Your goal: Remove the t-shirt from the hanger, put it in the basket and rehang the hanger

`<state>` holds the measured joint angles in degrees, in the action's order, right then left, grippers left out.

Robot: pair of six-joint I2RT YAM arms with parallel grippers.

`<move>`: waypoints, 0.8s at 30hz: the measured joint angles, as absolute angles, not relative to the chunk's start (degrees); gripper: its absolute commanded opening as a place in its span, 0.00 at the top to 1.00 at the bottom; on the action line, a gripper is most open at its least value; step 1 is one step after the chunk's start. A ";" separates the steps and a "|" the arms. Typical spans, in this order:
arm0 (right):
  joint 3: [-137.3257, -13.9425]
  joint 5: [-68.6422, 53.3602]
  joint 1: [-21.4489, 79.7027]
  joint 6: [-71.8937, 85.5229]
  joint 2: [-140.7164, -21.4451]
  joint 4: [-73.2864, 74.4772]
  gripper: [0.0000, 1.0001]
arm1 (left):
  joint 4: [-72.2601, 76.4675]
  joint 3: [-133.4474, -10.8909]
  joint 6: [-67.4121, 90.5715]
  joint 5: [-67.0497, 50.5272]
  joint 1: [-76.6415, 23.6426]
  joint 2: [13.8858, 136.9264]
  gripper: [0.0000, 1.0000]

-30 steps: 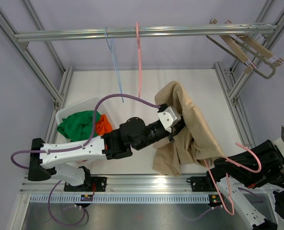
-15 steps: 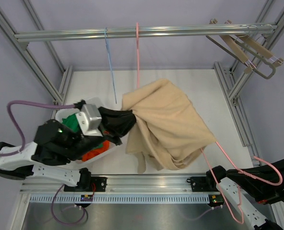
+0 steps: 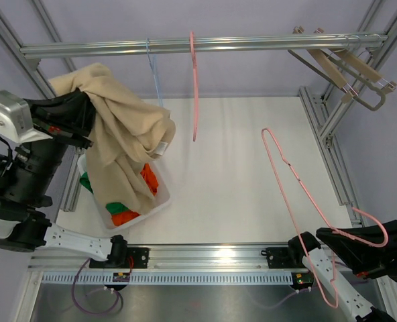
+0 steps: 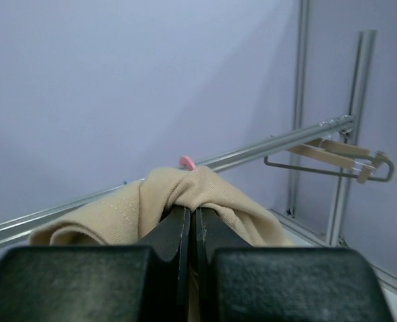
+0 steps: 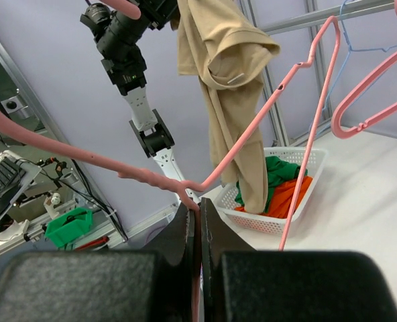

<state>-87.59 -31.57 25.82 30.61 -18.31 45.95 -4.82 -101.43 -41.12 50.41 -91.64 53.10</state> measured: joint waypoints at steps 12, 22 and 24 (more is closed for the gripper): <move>-80.90 -32.64 25.85 31.09 -20.99 41.15 1.00 | 21.19 -72.27 -64.31 56.42 -91.46 38.89 1.00; -76.55 -32.53 25.85 30.52 -26.48 37.82 1.00 | 5.02 -47.88 -37.06 54.15 -62.15 29.63 1.00; -75.79 -32.18 25.85 30.04 -27.16 37.76 1.00 | -0.99 -47.83 -28.51 48.42 -50.65 30.13 1.00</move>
